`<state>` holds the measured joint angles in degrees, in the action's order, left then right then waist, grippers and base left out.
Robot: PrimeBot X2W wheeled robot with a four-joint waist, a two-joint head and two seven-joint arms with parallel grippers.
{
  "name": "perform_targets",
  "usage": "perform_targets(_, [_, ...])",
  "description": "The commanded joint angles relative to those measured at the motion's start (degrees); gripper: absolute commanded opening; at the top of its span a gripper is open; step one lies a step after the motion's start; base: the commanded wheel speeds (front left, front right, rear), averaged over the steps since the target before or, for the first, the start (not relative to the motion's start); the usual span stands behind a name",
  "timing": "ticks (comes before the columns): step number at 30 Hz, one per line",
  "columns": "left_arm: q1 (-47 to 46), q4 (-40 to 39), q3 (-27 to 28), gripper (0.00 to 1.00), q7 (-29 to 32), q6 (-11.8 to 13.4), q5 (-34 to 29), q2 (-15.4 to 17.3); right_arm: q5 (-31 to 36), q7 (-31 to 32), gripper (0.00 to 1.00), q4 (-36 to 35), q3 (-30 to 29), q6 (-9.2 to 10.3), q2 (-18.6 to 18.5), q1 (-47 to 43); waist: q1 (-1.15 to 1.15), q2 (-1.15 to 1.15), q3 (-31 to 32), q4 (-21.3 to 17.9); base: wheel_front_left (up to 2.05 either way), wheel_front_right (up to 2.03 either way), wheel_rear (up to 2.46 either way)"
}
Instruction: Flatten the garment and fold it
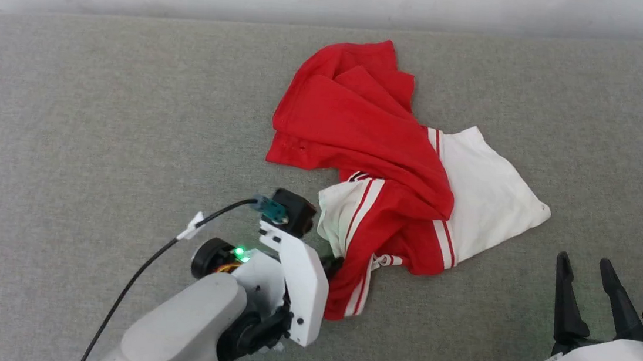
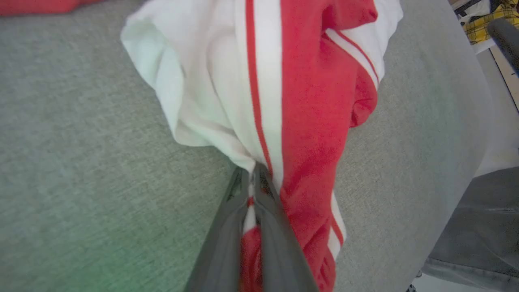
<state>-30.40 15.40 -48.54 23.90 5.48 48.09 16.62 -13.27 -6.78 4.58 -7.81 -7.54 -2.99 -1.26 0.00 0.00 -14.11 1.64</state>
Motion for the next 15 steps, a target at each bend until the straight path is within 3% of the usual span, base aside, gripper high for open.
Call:
perform_targets(1, [1.08, -0.26, 0.63, 0.0, -1.08, 0.79, 0.03, 0.59, -0.28, -0.4, 1.0, 0.11, -0.07, 0.05, 0.12, -0.32, 0.0, 0.0, 0.84, 0.71, 0.0, 0.0, 0.0])
perform_targets(7, [2.23, -5.94, 7.53, 0.0, -8.6, 6.1, -1.0, 4.85, -0.36, -0.47, 1.0, 0.35, 0.1, 0.05, 0.12, -0.94, 0.0, 0.0, 2.24, 1.79, 0.0, 0.0, 0.0])
perform_targets(15, [16.41, -17.44, 18.23, 0.0, -12.76, 17.63, 1.66, 15.31, -0.14, -0.19, 1.0, 0.07, -0.05, 0.05, 0.12, -2.09, 0.0, 0.0, 2.76, 2.44, 0.0, 0.0, 0.0])
